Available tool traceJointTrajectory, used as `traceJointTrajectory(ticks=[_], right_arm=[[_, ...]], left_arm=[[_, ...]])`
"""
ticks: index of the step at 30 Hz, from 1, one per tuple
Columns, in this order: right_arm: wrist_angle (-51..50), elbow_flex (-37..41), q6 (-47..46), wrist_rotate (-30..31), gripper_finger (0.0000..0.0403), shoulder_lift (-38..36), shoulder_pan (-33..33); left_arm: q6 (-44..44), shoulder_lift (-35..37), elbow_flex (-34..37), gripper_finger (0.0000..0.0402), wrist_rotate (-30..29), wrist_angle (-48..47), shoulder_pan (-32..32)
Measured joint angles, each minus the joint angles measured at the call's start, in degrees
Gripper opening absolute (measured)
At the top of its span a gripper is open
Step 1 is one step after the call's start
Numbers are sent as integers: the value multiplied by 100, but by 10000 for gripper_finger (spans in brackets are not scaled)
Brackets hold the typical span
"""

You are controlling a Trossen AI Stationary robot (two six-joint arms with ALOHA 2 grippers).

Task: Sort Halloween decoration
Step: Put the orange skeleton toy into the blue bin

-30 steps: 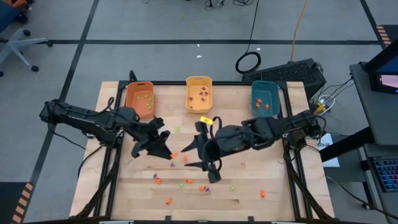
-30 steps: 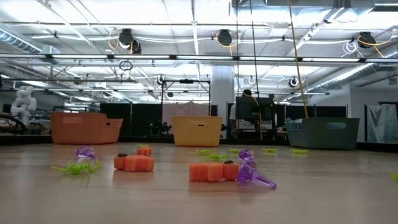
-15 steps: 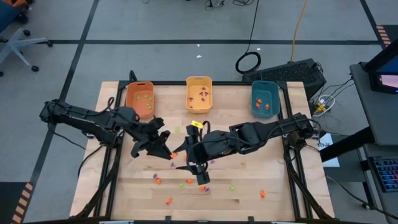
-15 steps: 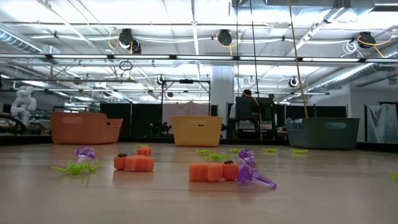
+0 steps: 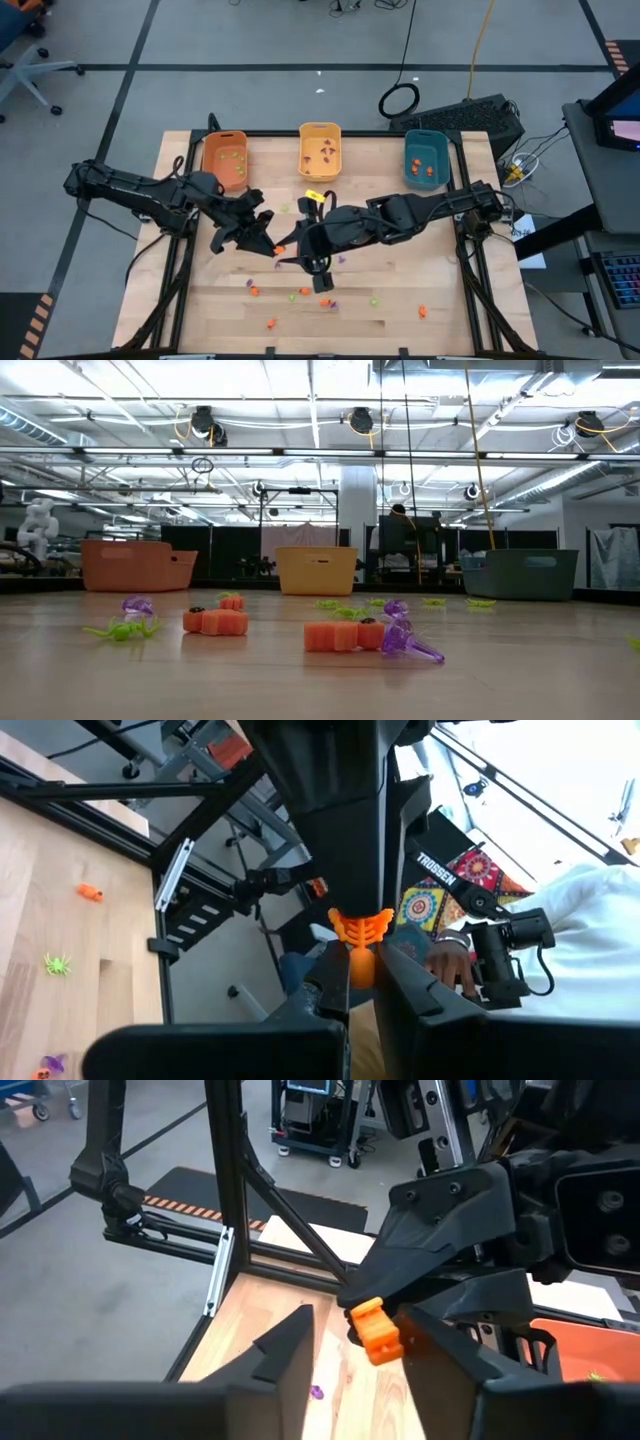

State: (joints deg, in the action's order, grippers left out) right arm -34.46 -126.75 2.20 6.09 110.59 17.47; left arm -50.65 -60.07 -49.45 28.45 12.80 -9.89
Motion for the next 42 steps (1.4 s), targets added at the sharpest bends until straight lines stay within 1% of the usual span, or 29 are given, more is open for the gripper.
traceJointTrajectory(ticks=[9, 15, 19, 27, 31, 34, 38, 42], right_arm=[[-2, 0, 0, -9, 48, 3, -7], [-7, -1, 0, -24, 12, 3, -6], [-73, -1, 4, -23, 7, 3, -11], [-251, -1, -72, -42, 8, -26, -22], [-447, 1, -197, -39, 8, -146, -22], [-642, 1, -326, -37, 8, -310, -24], [-977, 1, -523, -33, 8, -635, -26], [-1352, 1, -763, -13, 8, -1118, -55]], left_arm=[[4, 0, 0, 18, -2, -4, -2], [19, 0, 0, 18, 0, -7, -2], [11, -2, 0, 36, -75, -18, -2], [7, -2, 0, 124, -456, 20, 4], [17, -2, 0, 153, -684, 26, 2], [20, -2, 0, 163, -973, 34, 2], [55, -2, 0, 164, -1384, 39, 7], [73, -2, 0, 164, -1604, 54, 7]])
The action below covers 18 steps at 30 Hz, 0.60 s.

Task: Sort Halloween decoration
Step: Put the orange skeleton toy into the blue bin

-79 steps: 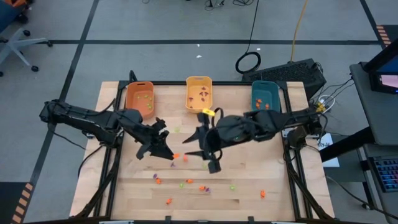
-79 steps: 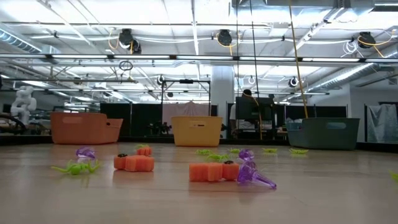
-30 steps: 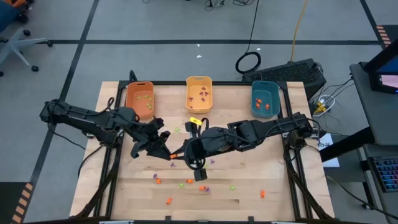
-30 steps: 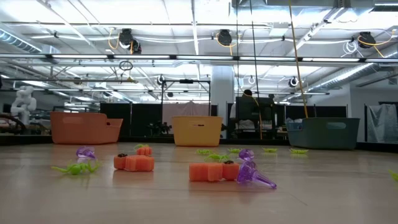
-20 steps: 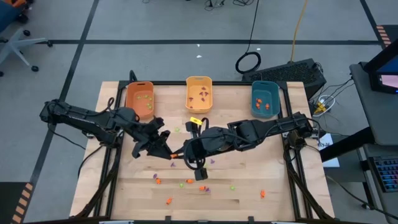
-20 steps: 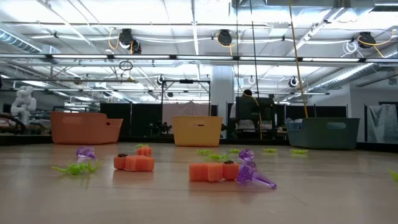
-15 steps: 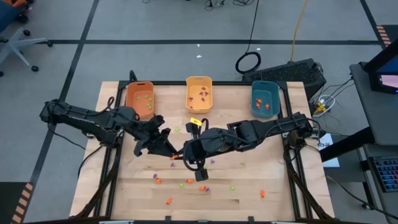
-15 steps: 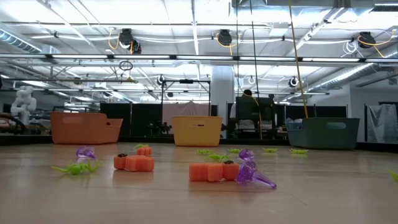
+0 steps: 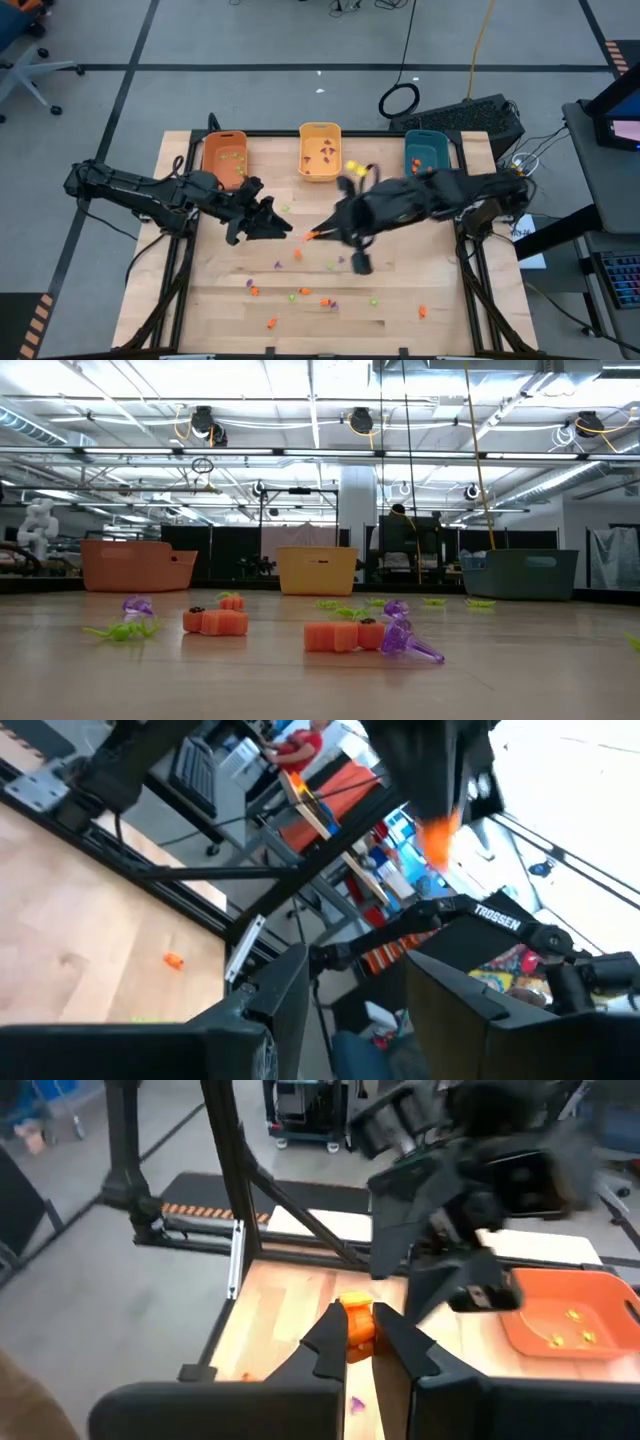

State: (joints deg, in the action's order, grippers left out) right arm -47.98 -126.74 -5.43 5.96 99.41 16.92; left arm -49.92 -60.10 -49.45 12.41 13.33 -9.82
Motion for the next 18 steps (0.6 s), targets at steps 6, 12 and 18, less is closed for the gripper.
traceJointTrajectory(ticks=[6, 12, 18], right_arm=[[-823, 0, -926, 27, 5, -755, -239], [-1301, -2, -978, 89, 4, -1407, -397], [-1373, -2, -867, 175, 3, -1809, -437]], left_arm=[[216, 0, 0, 164, -86, 247, 0], [1312, 0, 0, 164, -493, 686, 0], [2949, 2, 0, 164, -1002, 1016, 0]])
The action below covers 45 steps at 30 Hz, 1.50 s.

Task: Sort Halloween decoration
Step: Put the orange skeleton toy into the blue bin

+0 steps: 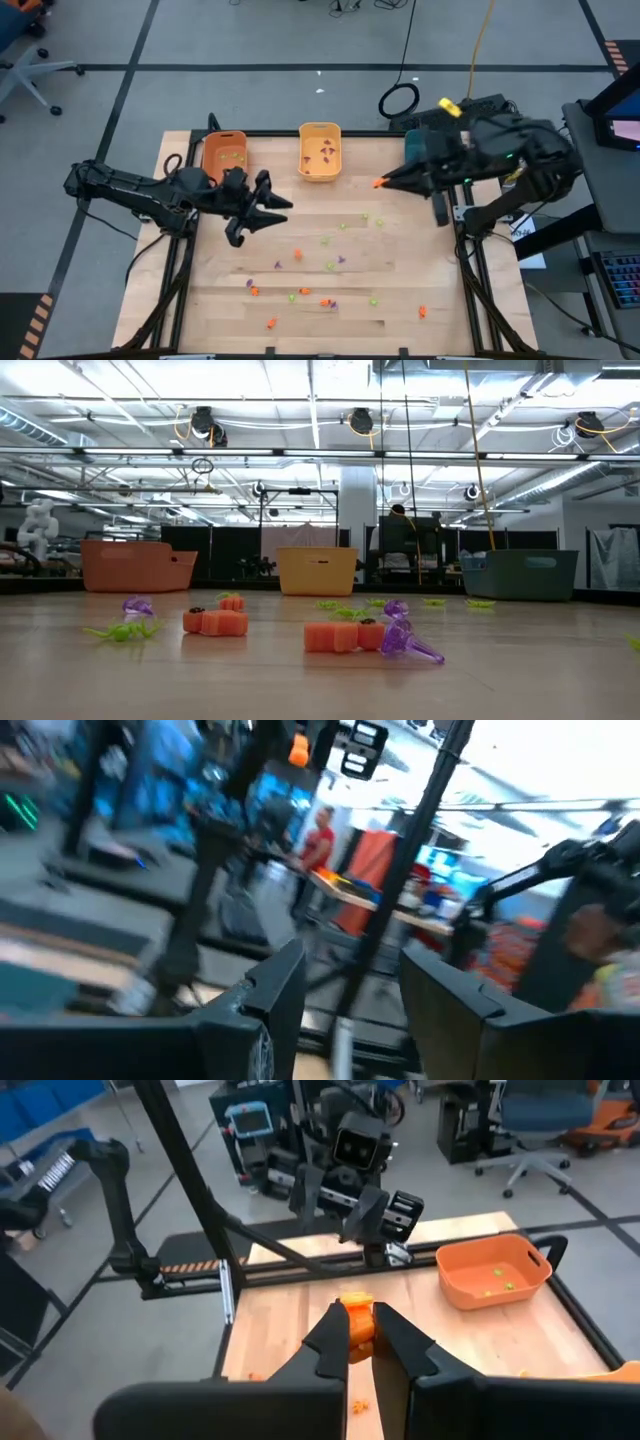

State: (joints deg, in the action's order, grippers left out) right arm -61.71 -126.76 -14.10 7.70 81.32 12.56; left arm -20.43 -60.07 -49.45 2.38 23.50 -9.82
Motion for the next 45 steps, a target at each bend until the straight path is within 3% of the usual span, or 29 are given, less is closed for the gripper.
traceJointTrajectory(ticks=[5, 11, 14, 21, 26, 31, 40, 45], right_arm=[[-69, 0, 184, 0, 3, -94, 0], [-157, 2, 162, -20, 3, -126, -22], [-291, 2, 185, -31, 2, -175, -11], [-1733, 7, -12, 123, 2, -750, -9], [-1535, 278, 220, 183, 2, -1293, -9], [-736, 1399, 240, 399, 3, -1986, -9], [1822, 4547, 145, 453, 4, -3486, -9], [3165, 5883, -317, 453, 5, -4051, -11]], left_arm=[[834, 0, 0, 164, -735, 207, 0], [896, -3, 0, 164, -1550, 435, -2], [893, -2, 0, 164, -1731, 570, -9], [896, -35, 0, 164, -2093, 552, -9], [921, -162, -2, 164, -2263, 532, 0], [919, -301, -2, 164, -2428, 515, 7], [877, -372, -2, 164, -2567, 527, 7], [879, -372, -2, 164, -2571, 611, 7]])
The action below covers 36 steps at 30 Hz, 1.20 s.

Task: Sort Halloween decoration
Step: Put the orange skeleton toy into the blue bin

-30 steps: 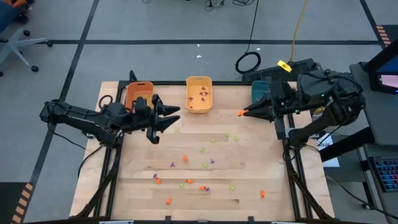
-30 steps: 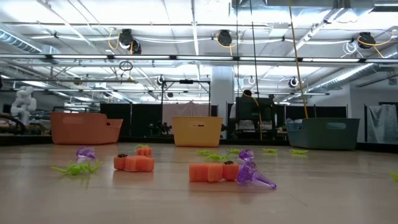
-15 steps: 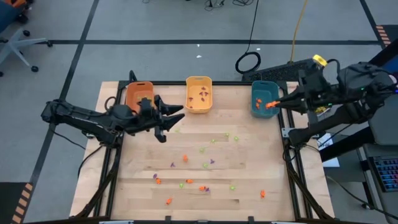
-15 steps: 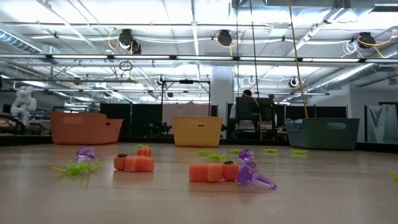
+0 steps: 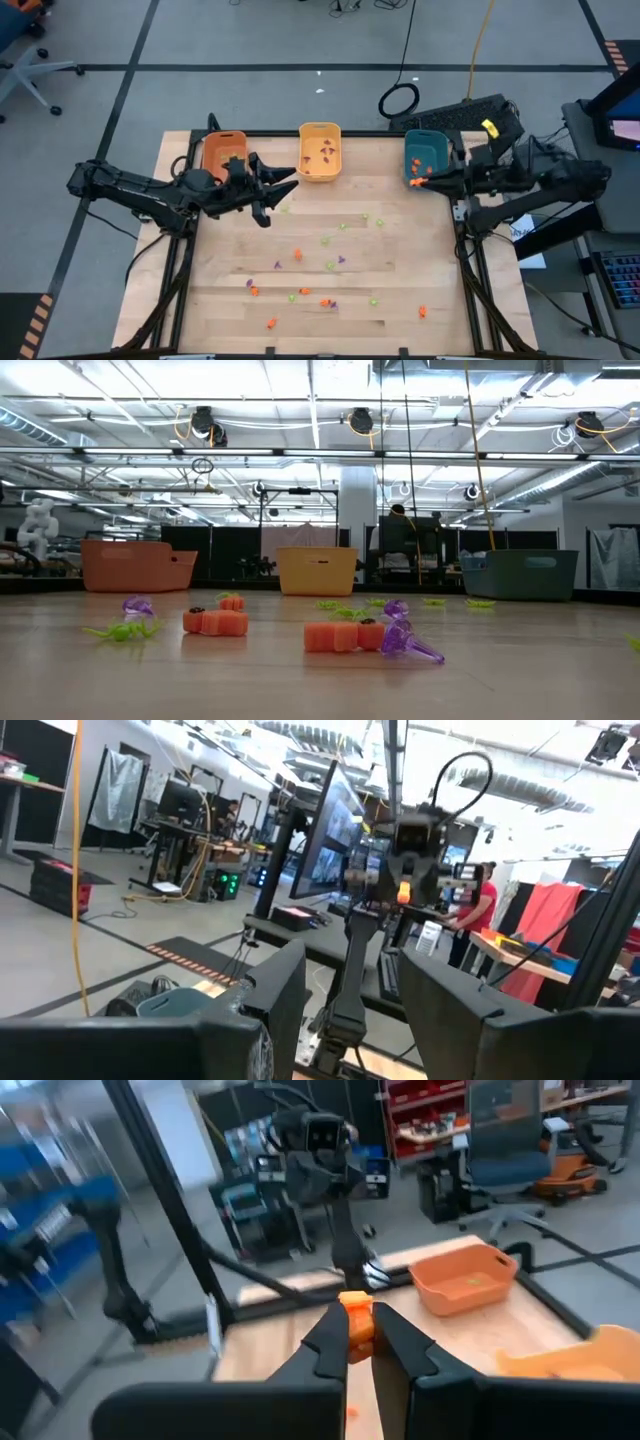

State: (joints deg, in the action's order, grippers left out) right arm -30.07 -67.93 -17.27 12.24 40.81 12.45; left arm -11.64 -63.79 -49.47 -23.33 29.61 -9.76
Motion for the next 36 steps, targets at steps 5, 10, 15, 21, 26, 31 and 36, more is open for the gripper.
traceJointTrajectory(ticks=[5, 10, 15, 21, 26, 31, 36], right_arm=[[970, 1023, -521, -5, 5, -337, 0], [2107, 1973, -1150, -3, 5, -558, 0], [2628, 2564, -1544, 93, 5, -642, 1], [2649, 2650, -1647, 330, 5, -644, 0], [2648, 2650, -1607, 438, 6, -655, 0], [2669, 2650, -1809, 445, 6, -709, 0], [2687, 2650, -2855, 445, 6, -718, 0]], left_arm=[[43, 0, -2, 164, 0, -2, 0], [41, 0, -2, 164, 161, -5, 0], [13, 0, -2, 164, 212, -18, 0], [14, 0, -4, 164, 242, -274, 0], [46, 0, -7, 164, 513, -753, 0], [53, 0, -9, 164, 522, -932, 0], [454, 0, -9, 164, 520, -928, 0]])
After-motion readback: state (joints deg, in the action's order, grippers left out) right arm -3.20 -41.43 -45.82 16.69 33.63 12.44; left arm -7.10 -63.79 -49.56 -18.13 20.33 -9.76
